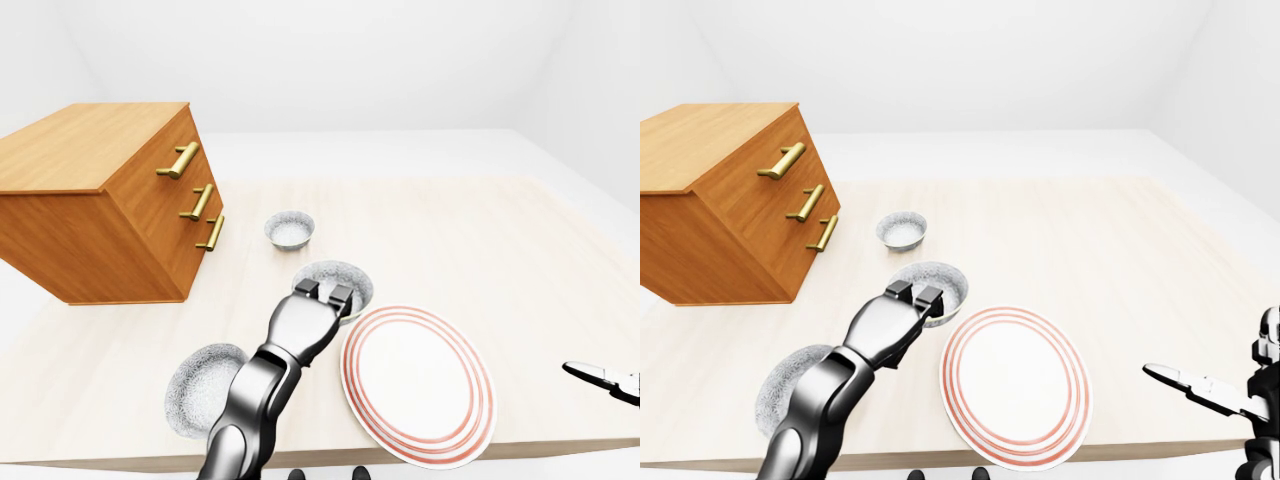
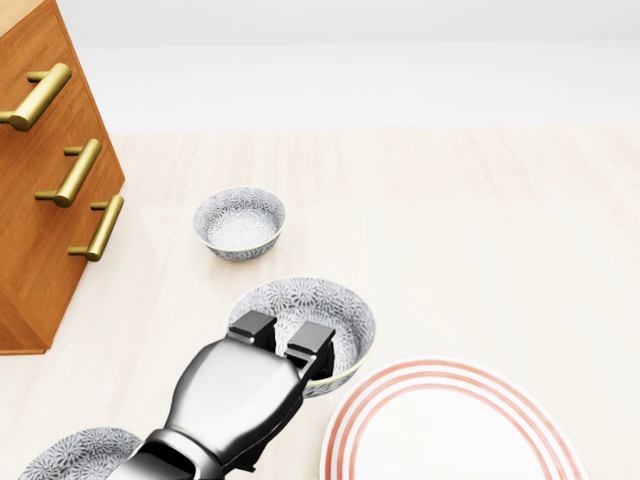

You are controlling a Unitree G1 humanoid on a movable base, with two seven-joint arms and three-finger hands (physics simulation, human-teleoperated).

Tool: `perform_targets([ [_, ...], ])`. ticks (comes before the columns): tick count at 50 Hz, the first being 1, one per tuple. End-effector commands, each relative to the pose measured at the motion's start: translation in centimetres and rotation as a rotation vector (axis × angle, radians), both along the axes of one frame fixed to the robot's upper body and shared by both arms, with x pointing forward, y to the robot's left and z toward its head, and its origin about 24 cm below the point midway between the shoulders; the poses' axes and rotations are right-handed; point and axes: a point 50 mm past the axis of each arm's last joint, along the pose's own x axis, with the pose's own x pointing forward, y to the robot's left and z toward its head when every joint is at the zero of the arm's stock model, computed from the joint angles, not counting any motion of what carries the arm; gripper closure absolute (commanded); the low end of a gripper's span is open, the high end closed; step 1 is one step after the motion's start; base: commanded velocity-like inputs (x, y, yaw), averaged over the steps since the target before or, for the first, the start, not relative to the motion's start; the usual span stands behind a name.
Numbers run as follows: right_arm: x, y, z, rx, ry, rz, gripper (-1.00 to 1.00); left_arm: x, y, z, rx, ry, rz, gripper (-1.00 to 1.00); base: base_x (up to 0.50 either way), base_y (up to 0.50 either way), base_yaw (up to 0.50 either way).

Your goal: Put the bowl in the middle on the plate.

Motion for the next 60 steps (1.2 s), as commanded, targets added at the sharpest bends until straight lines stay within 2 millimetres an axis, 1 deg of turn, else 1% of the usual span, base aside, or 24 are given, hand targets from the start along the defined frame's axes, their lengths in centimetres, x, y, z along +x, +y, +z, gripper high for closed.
perform_targets([
  [1, 0.0, 0.0, -0.3, 0.009, 0.011, 0.001, -1.00, -0.7, -1.4, 0.7, -0.053, -0.097, -0.041, 1.00, 0.00, 0.00, 0.00],
  [8, -0.1, 0.0, -0.1, 0.001, 0.006, 0.002, -1.00, -1.2, -1.9, 0.5, -0.065, -0.127, -0.057, 1.00, 0.00, 0.00, 0.00],
  [12, 0.0, 0.0, -0.3, 0.008, 0.011, 0.001, -1.00, -1.1, -2.0, 0.1, -0.064, -0.131, -0.055, 1.00, 0.00, 0.00, 0.00],
  [19, 0.0, 0.1, -0.3, 0.006, 0.013, 0.004, -1.00, -1.6, -2.5, 0.0, -0.061, -0.138, -0.074, 1.00, 0.00, 0.00, 0.00],
  [25, 0.0, 0.1, -0.4, 0.006, 0.017, 0.004, -1.00, -2.2, -3.1, 0.3, -0.076, -0.150, -0.101, 1.00, 0.00, 0.00, 0.00],
  [29, 0.1, 0.1, -0.5, 0.009, 0.023, 0.006, -1.00, -1.5, -3.2, 0.7, -0.077, -0.163, -0.101, 1.00, 0.00, 0.00, 0.00],
  [30, 0.0, 0.1, -0.4, 0.006, 0.018, 0.006, -1.00, -1.7, -3.4, 1.0, -0.088, -0.164, -0.108, 1.00, 0.00, 0.00, 0.00],
  [35, 0.1, 0.1, -0.6, 0.010, 0.026, 0.005, -1.00, -2.0, -3.7, 1.3, -0.090, -0.173, -0.123, 1.00, 0.00, 0.00, 0.00],
  [41, 0.1, 0.1, -0.5, 0.008, 0.026, 0.005, -1.00, -2.7, -4.2, 1.1, -0.099, -0.165, -0.146, 1.00, 0.00, 0.00, 0.00],
  [46, 0.0, 0.1, -0.3, 0.000, 0.023, 0.007, -1.00, -3.1, -4.8, 2.3, -0.122, -0.180, -0.178, 1.00, 0.00, 0.00, 0.00],
  [50, 0.1, 0.1, -0.6, 0.007, 0.030, 0.006, -1.00, -4.1, -5.6, 2.3, -0.129, -0.169, -0.227, 1.00, 0.00, 0.00, 0.00],
  [53, 0.0, 0.1, -0.5, 0.005, 0.029, 0.006, -1.00, -5.0, -6.2, 2.5, -0.183, -0.159, -0.278, 1.00, 0.00, 0.00, 0.00],
  [57, 0.1, 0.0, -0.7, 0.012, 0.034, 0.004, -1.00, -5.6, -6.6, 2.7, -0.192, -0.166, -0.314, 1.00, 0.00, 0.00, 0.00],
  [60, 0.1, 0.1, -0.6, 0.008, 0.032, 0.005, -1.00, -6.1, -6.8, 2.4, -0.189, -0.156, -0.333, 1.00, 0.00, 0.00, 0.00],
])
